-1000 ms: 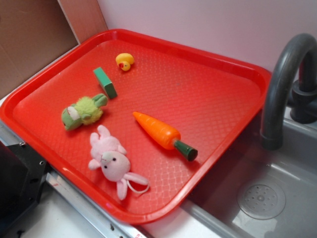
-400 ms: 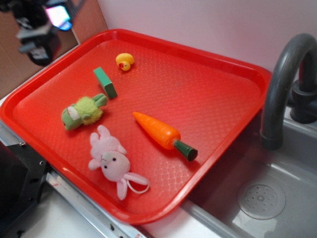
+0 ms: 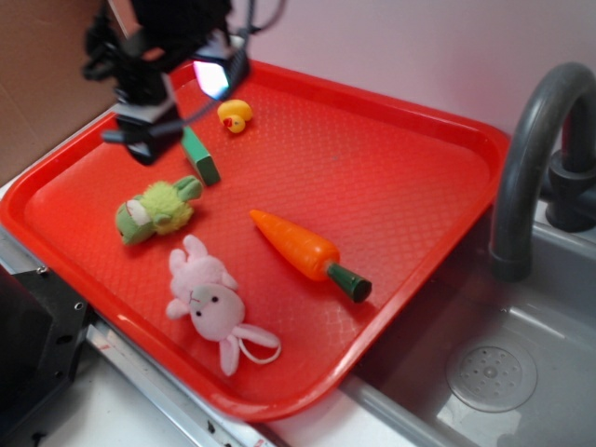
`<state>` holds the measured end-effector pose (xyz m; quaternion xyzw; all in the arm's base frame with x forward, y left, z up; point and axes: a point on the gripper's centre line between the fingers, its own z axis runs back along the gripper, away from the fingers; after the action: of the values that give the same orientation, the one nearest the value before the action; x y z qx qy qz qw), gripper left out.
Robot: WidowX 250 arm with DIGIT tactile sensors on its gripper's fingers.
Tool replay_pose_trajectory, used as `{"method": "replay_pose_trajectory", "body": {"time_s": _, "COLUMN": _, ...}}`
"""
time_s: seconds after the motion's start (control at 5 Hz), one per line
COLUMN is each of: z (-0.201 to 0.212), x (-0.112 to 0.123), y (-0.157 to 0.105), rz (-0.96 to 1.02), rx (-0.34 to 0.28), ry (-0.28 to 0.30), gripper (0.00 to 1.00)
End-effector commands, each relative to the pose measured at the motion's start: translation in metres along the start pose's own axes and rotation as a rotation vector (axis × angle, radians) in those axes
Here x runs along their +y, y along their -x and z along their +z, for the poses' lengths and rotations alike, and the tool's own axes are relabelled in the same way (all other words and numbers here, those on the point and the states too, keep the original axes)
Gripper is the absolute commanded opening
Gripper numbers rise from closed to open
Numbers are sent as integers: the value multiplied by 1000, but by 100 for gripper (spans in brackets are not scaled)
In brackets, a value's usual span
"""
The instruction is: Grab the carrot.
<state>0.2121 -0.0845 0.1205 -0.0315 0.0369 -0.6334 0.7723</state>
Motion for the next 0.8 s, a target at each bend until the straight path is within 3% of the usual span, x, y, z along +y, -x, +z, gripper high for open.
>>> {"method": "replay_pose_trajectory", "body": {"time_s": 0.0, "z": -19, "x": -3, "y": -32, "rz": -56, "rx": 98, "ry": -85, "gripper": 100}}
{"method": "replay_pose_trajectory", "body": {"time_s": 0.2, "z": -33, "x": -2, "y": -39, "rz": -31, "rx": 164, "ry": -106, "gripper": 100}}
{"method": "replay_pose_trajectory", "body": {"time_s": 0.6, "z": -71, "x": 0, "y": -52, "rz": -45, "rx": 166, "ry": -60, "gripper": 100}}
